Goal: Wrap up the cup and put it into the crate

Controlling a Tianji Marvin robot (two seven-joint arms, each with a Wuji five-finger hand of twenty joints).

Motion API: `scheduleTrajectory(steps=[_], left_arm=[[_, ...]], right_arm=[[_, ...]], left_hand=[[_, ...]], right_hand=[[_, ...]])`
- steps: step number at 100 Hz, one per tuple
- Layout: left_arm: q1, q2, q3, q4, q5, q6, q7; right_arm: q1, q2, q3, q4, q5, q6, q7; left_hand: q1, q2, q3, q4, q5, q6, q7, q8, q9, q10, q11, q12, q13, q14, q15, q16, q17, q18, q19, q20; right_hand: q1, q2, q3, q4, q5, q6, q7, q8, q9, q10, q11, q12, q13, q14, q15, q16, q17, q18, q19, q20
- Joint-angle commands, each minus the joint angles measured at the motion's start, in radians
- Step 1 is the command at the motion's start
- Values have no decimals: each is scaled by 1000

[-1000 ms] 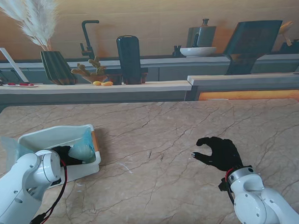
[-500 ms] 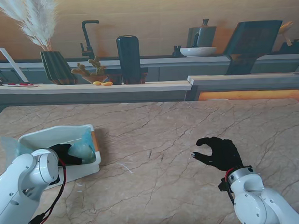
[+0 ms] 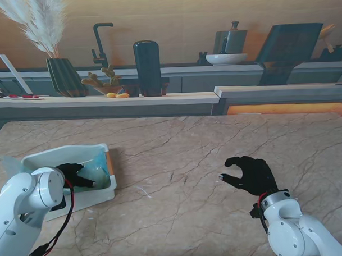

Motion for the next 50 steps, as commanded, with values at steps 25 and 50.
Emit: scheduleTrajectory(steps=[25, 50], left_arm=[[18, 2, -18, -37, -5, -12, -21], [43, 1, -47, -87, 11, -46, -52]], right_arm=[[-2, -4, -1, -1, 1, -7, 1], [-1, -4, -2, 0, 1, -6, 0]], left_hand=[[38, 42, 5, 31, 23, -6, -11, -5, -1, 33, -16, -10, -14, 23, -6, -7, 7, 13, -12, 27], [45, 40, 2, 29, 61, 12, -5, 0, 36, 53, -8, -6, 17, 36, 18, 4, 29, 19, 27, 43]], right_hand=[[-15, 65, -16, 13, 9, 0, 2, 9, 5, 15, 10, 2, 6, 11, 19, 9, -10, 15, -28, 22], [-15, 64, -16, 14, 8, 2, 2, 9, 5, 13, 11, 2, 5, 12, 19, 9, -10, 16, -28, 22]])
